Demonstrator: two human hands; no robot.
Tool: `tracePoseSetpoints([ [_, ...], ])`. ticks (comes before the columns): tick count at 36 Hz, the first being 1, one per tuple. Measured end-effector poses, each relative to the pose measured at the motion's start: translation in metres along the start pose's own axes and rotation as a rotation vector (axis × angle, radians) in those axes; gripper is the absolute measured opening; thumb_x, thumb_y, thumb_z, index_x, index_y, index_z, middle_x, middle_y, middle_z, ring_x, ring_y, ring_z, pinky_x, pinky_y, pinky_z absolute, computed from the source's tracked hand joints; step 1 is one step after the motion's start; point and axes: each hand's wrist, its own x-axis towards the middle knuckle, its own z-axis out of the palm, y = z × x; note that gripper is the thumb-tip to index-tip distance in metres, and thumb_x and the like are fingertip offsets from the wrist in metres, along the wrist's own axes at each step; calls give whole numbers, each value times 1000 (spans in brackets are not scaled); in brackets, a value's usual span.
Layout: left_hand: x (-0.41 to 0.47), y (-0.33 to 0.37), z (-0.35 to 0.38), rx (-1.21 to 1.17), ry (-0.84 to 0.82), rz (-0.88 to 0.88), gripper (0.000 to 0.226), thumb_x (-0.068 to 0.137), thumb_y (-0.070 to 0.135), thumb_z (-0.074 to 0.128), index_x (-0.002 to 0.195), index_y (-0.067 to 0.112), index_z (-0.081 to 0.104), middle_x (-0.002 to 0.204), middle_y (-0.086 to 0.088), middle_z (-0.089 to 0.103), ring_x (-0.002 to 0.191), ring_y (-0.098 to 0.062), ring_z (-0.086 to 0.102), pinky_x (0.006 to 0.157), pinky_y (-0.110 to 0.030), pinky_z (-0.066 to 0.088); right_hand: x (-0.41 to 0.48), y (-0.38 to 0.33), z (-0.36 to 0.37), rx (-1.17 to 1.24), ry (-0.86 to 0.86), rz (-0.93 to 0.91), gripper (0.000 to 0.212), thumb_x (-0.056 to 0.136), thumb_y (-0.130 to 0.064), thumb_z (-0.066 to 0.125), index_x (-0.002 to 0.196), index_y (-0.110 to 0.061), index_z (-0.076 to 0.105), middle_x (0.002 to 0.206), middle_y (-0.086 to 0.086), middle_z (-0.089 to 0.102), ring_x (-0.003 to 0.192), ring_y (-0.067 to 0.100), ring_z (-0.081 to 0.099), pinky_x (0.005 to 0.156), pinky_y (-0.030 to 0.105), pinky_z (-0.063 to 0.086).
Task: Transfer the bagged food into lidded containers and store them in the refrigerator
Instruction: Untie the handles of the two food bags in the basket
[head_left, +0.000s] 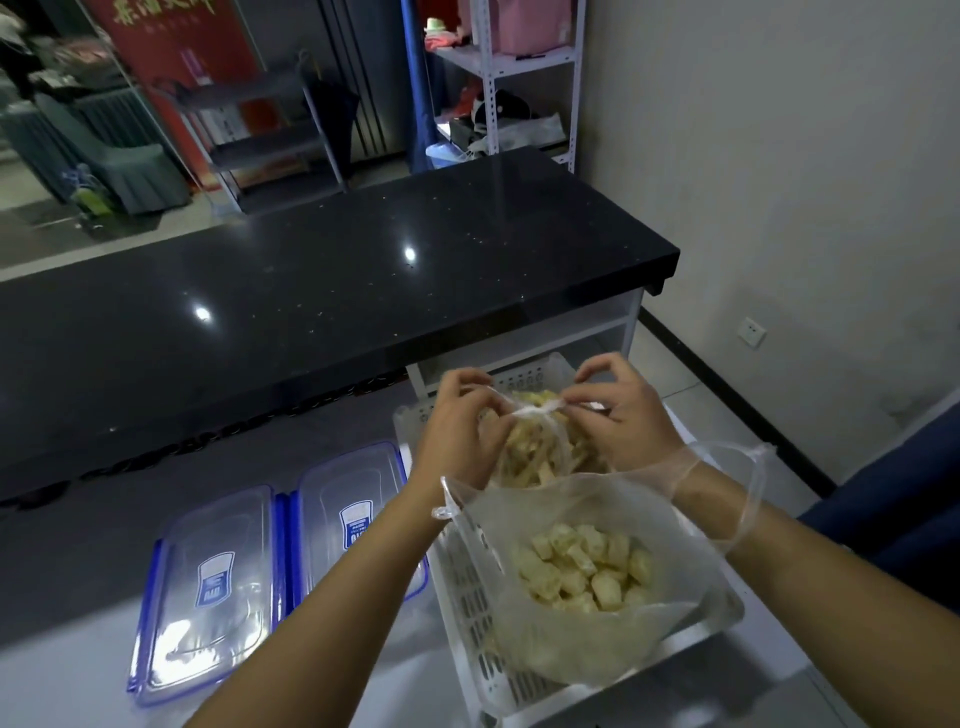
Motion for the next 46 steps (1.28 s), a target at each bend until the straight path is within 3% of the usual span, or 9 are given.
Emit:
tracePoseSetpoints([
  [8,-32,-36,19,-144,90,-188,38,81,11,81,70,41,60,104,8,51,97,-2,53,81,3,33,-6,7,8,-122,-209,69,13,86,-5,74,98,-3,78,114,10,53,106,28,60,93,34,50],
  [16,-33,-49,29,-48,91,-81,13,77,45,65,82,56,62,95,21,60,93,12,56,82,-2,36,-11,-2,17,-161,-322,5,18,89,-8,70,106,-6,75,136,9,46,124,16,46,103,21,39],
  [21,-9,-23,15,231,-201,79,23,90,36,65,110,29,75,112,5,70,106,-18,61,94,-39,46,-5,-6,16,-403,-347,-65,19,89,-19,73,105,-10,78,140,12,50,132,30,43,110,41,38],
  [27,5,2,12,523,-355,119,24,94,41,61,110,31,75,104,4,74,102,-20,64,92,-36,45,-3,-5,18,-601,-417,-172,33,100,-34,54,123,-17,71,125,6,63,121,24,50,100,33,31],
  [31,4,5,4,253,-229,45,14,90,30,72,97,21,80,90,3,77,83,-11,68,80,-31,52,-4,-12,6,-475,-260,-318,16,85,-11,67,90,-3,79,86,15,74,77,34,70,72,43,52],
  [34,4,9,-6,60,-160,-50,8,83,23,80,89,18,81,77,9,73,70,3,63,67,-14,48,-3,-18,0,-408,-141,-342,10,79,-7,69,82,-3,79,76,12,73,63,31,68,61,42,55],
  [40,8,5,-29,-40,-84,-133,15,80,17,83,75,30,77,71,15,72,70,4,66,66,-14,50,3,-5,-15,-362,-3,-286,8,84,-2,74,90,-6,78,89,8,74,75,28,68,69,36,53],
  [44,0,2,-25,-25,-123,-76,11,83,17,80,82,28,78,78,13,71,78,-1,66,73,-18,51,-7,14,-10,-321,-138,-155,14,86,-1,73,98,-4,78,106,11,70,93,28,67,82,29,51],
  [46,-3,3,-16,7,-143,-57,12,88,18,75,99,18,80,93,3,76,89,-11,68,83,-28,53,-14,21,-7,-285,-247,-97,20,88,-3,70,107,-6,75,112,5,64,99,21,63,87,10,43],
])
